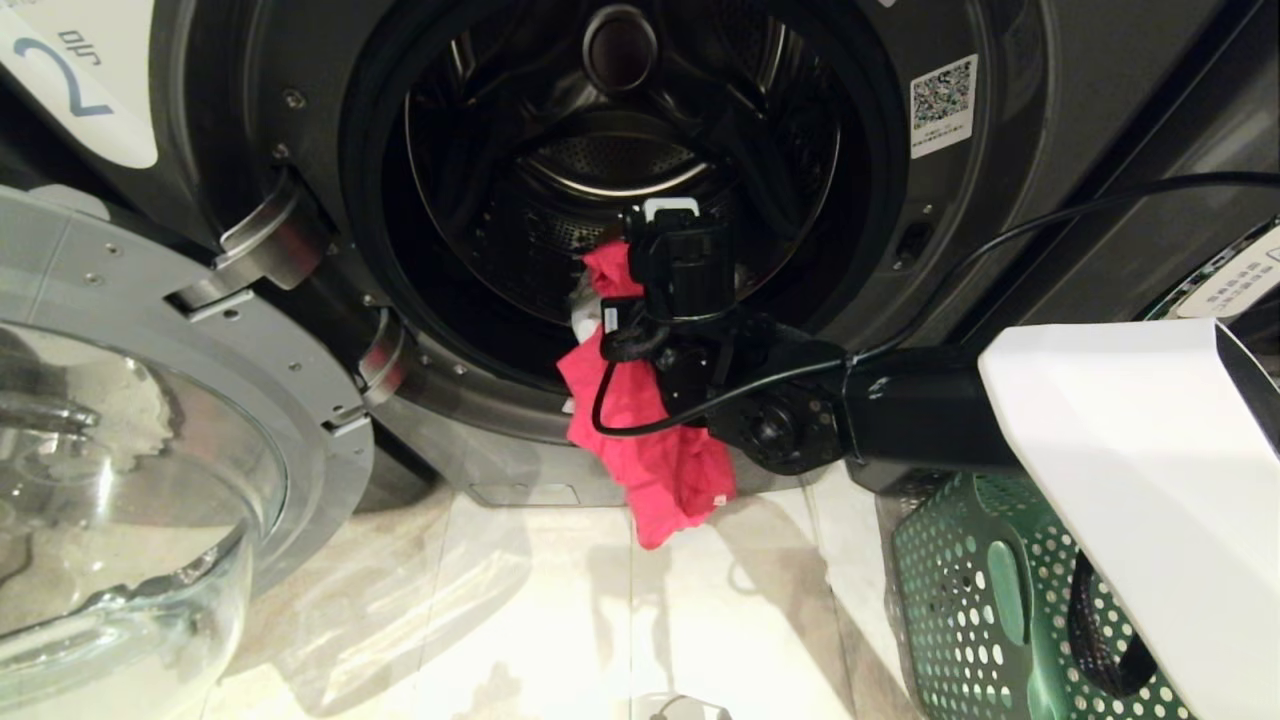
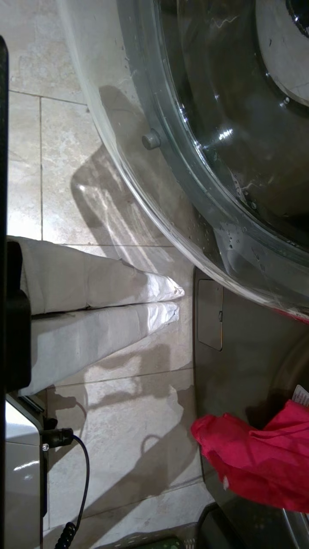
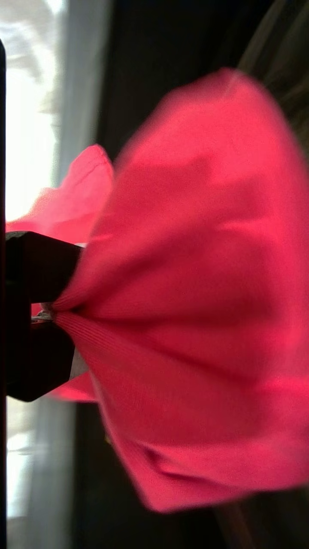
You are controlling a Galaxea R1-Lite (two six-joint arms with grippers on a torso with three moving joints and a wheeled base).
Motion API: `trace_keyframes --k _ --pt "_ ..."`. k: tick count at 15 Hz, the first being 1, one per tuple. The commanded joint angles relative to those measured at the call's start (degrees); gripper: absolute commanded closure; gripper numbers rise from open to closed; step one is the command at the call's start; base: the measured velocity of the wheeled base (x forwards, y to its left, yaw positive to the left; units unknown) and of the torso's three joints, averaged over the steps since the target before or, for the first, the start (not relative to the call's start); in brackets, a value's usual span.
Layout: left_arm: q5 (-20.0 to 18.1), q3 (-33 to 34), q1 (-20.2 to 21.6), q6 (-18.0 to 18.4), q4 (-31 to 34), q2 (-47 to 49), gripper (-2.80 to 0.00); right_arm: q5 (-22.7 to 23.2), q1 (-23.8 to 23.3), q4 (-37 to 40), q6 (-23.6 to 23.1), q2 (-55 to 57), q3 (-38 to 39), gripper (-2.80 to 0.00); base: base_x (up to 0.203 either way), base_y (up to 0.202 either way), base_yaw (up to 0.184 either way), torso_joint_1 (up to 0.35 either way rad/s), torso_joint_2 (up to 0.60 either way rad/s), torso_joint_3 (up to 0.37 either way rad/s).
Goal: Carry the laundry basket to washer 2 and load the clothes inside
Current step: Place the clothes into the washing machine
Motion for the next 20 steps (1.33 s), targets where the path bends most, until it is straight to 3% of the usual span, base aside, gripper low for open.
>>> trace_keyframes --k 1,2,5,7,9,20 --pt "0.03 0.00 0.00 -0.09 -0.04 -0.01 0.00 0.65 -0.34 -9.62 -6.42 2.53 -1.66 0.00 0.000 0.000 0.000 0.000 0.00 0.000" --pt "0.03 0.00 0.00 -0.01 -0.04 -0.01 0.00 2.66 -0.88 -15.16 -10.80 3.65 -1.71 0.00 0.000 0.000 0.000 0.000 0.00 0.000" --pt "0.10 0.00 0.00 -0.01 -0.04 -0.01 0.00 14.65 -3.57 -28.50 -22.38 6.63 -1.74 0.00 0.000 0.000 0.000 0.000 0.00 0.000" --pt "0.12 -0.09 0.00 -0.01 -0.04 -0.01 0.00 20.89 -4.99 -34.12 -27.04 6.91 -1.74 0.00 0.000 0.000 0.000 0.000 0.00 0.000" --pt "0.03 0.00 0.00 -0.01 -0.04 -0.01 0.00 26.26 -6.37 -37.40 -28.89 6.93 -1.82 0.00 0.000 0.000 0.000 0.000 0.00 0.000" --pt "0.03 -0.02 0.00 -0.01 -0.04 -0.01 0.00 32.41 -8.68 -45.93 -33.28 5.94 -1.83 0.00 0.000 0.000 0.000 0.000 0.00 0.000"
